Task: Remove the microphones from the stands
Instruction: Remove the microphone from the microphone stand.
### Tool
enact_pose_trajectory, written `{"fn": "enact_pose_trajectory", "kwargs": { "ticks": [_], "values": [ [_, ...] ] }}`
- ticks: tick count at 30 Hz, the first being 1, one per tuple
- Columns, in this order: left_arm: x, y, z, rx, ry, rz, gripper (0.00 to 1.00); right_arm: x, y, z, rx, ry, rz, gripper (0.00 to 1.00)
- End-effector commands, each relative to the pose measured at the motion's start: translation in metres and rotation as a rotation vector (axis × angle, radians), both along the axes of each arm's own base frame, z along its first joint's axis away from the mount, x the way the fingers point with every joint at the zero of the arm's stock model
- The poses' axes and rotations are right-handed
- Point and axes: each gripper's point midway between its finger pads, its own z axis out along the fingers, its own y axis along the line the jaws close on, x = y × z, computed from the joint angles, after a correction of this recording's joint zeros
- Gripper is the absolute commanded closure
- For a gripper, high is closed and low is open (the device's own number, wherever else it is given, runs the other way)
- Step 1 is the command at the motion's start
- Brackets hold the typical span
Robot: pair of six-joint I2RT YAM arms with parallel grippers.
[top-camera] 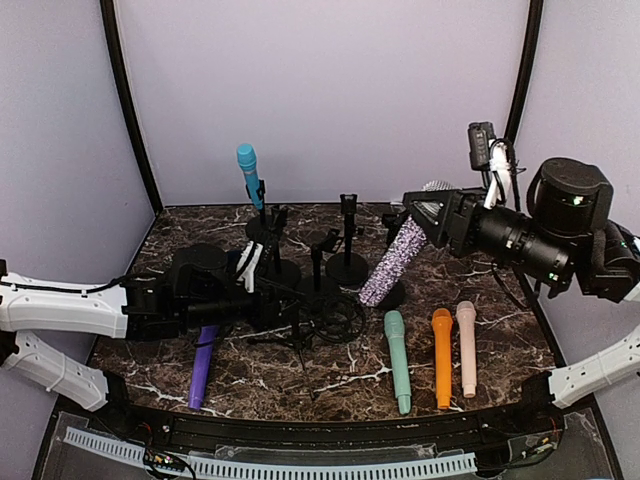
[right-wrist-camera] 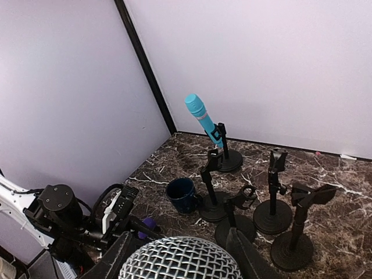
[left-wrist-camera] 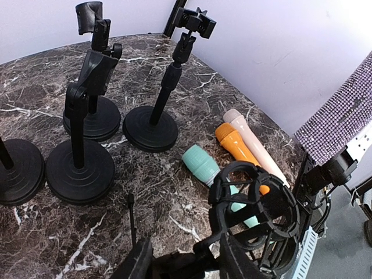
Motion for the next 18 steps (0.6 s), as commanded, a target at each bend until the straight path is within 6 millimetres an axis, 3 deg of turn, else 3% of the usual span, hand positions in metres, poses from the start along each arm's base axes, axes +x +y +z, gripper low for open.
{"fn": "enact_pose_trajectory", "kwargs": {
  "ticks": [1, 5, 11, 17, 18],
  "values": [
    [0.0, 0.008, -0.022, 0.149, 0.015, -0.003, 0.54, 0.008, -0.036, -0.017, 0.007, 0.071, -0.129, 0.82],
    [0.006, 0.007, 0.001, 0.13, -0.033, 0.01, 0.44, 0.009, -0.057, -0.046, -0.032, 0.151, -0.186, 0.83],
    [0.009, 0.019, 0.033, 0.097, -0.104, 0.049, 0.37, 0.013, -0.066, -0.087, -0.092, 0.24, -0.211, 0.83],
    [0.001, 0.046, 0.039, 0.052, -0.135, 0.091, 0.36, 0.027, -0.075, -0.137, -0.141, 0.382, -0.221, 0.83],
    [-0.001, 0.05, 0.031, 0.057, -0.131, 0.094, 0.36, 0.029, -0.076, -0.144, -0.146, 0.402, -0.221, 0.83]
  ]
}}
